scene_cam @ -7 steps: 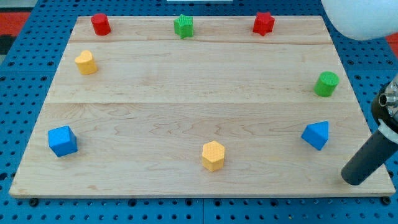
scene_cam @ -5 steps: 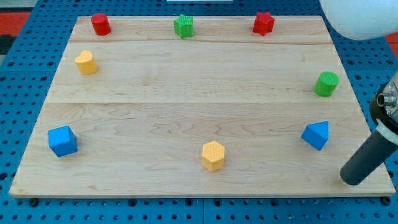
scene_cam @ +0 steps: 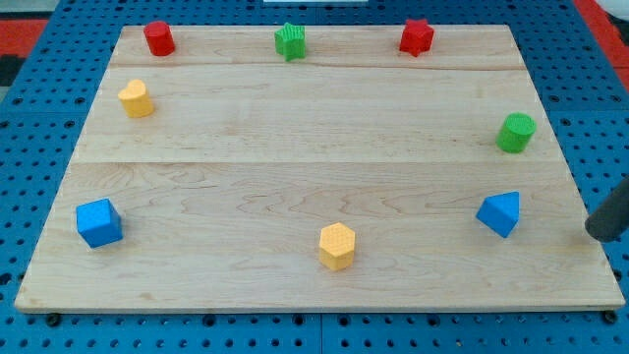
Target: Move the green circle diagonally to the top left of the blue triangle
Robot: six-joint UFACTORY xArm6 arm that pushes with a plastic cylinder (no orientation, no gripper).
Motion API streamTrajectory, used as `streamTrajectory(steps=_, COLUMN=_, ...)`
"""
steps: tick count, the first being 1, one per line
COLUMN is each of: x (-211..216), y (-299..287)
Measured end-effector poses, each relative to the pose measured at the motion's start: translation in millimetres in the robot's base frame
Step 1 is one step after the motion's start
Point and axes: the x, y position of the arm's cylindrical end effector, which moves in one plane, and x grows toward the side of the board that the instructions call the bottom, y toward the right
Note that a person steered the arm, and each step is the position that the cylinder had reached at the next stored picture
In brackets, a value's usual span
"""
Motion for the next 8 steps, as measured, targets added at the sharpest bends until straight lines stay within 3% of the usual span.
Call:
streamTrajectory(steps=2, x=-53.0, y=28.8)
streamTrajectory(steps=3, x=-122.0, y=28.3)
streamTrajectory(steps=4, x=-148.2, y=-12.7)
streamTrajectory(steps=5, x=-145.6, y=-84.1)
streamTrajectory(steps=6, x=-113.1, y=-113.7)
streamTrajectory(steps=7, x=-141.5, y=-115.9)
streamTrajectory(steps=8, x=-135.8, y=-152.2)
